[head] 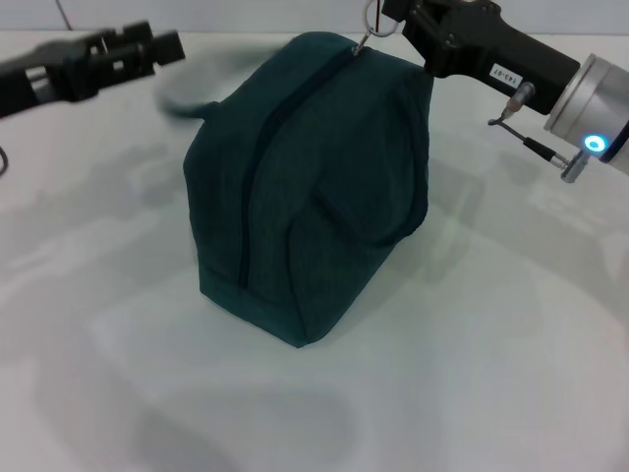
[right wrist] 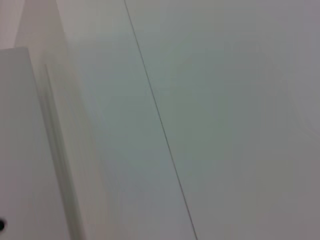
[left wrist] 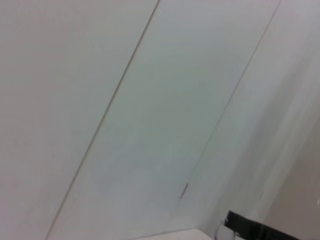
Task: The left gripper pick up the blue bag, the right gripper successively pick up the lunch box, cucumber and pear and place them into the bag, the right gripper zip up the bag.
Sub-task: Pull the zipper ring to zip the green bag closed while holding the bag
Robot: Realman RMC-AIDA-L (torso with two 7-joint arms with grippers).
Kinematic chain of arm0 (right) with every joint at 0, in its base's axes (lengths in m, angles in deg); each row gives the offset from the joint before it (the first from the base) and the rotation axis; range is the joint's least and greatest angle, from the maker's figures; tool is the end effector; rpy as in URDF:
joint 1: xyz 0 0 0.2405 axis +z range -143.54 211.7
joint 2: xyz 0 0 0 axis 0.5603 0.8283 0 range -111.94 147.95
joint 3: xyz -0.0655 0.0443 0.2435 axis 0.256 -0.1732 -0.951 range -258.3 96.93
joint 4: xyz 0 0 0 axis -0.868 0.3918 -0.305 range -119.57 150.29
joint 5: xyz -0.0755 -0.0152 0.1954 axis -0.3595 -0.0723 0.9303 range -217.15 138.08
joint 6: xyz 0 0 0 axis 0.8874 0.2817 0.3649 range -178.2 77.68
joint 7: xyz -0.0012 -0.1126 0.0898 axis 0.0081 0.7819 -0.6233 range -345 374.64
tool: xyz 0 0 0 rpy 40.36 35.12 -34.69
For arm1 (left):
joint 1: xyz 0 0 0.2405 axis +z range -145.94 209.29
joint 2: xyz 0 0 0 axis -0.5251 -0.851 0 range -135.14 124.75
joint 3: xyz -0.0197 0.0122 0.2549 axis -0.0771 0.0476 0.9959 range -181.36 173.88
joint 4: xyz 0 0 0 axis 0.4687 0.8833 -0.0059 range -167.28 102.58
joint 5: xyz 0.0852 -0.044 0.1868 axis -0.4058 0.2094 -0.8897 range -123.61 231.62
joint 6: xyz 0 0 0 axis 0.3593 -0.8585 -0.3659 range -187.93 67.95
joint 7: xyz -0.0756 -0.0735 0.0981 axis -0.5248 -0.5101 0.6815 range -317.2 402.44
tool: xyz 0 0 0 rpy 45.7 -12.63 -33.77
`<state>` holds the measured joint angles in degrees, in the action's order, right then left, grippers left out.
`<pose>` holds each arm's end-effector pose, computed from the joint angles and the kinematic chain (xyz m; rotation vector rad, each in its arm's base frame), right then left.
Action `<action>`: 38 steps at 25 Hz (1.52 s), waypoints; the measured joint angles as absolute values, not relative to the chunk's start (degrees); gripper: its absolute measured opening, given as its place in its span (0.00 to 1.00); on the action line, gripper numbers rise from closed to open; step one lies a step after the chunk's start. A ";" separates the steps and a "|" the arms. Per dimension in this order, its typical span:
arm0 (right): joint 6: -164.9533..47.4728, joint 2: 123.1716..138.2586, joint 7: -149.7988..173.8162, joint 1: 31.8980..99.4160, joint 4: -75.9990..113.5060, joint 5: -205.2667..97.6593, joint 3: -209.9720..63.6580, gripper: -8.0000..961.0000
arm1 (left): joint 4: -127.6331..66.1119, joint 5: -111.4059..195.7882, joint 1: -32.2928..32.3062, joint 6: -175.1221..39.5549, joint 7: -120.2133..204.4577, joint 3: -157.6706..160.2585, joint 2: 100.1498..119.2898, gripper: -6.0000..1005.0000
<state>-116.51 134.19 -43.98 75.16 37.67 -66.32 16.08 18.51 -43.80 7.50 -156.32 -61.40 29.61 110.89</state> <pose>0.1499 0.3989 -0.0374 -2.3395 0.5109 1.2657 -0.2579 0.3290 0.1013 -2.3835 -0.9113 -1.1059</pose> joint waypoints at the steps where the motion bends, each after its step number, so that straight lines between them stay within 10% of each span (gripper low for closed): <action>1: -116.46 134.19 -43.99 75.16 37.67 -66.33 16.03 0.01 | 19.41 -43.82 7.27 -156.11 -62.10 29.62 110.78 0.64; 9: -116.58 134.19 -44.03 74.87 37.58 -66.34 15.73 0.01 | 26.03 -43.95 7.49 -153.47 -67.46 29.40 109.11 0.84; 26: -116.76 134.11 -43.83 73.89 37.50 -66.29 15.64 0.02 | 60.09 -66.31 -2.04 -153.71 -100.75 54.08 109.97 0.84; 38: -117.11 134.19 -43.65 72.91 37.51 -65.65 15.64 0.02 | 73.42 -83.36 -2.38 -153.56 -117.03 71.43 114.33 0.84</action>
<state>-117.11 134.19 -43.65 72.91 37.51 -65.65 15.64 73.42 -83.36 -2.38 -153.56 -117.03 71.43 114.33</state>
